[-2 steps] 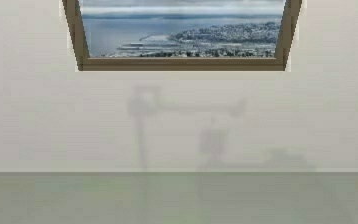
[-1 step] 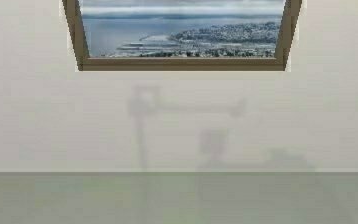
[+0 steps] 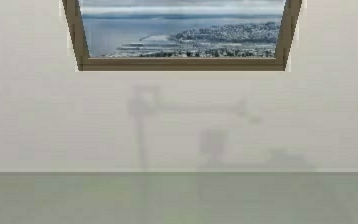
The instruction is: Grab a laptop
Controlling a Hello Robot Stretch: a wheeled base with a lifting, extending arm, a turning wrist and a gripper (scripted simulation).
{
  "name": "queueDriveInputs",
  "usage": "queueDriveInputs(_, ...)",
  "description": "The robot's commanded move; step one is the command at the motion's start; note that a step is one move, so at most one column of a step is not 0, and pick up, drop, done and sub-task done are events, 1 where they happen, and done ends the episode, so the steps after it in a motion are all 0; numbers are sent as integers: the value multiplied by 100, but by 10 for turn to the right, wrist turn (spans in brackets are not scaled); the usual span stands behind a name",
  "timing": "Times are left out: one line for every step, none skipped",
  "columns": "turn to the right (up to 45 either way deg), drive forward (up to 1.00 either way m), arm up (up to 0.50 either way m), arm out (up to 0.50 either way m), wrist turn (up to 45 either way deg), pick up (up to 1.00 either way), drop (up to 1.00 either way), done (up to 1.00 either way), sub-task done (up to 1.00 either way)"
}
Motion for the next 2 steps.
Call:
queueDriveInputs(0,0,0,0,360,0,0,0,0)
queueDriveInputs(0,0,-30,0,0,0,0,0,0)
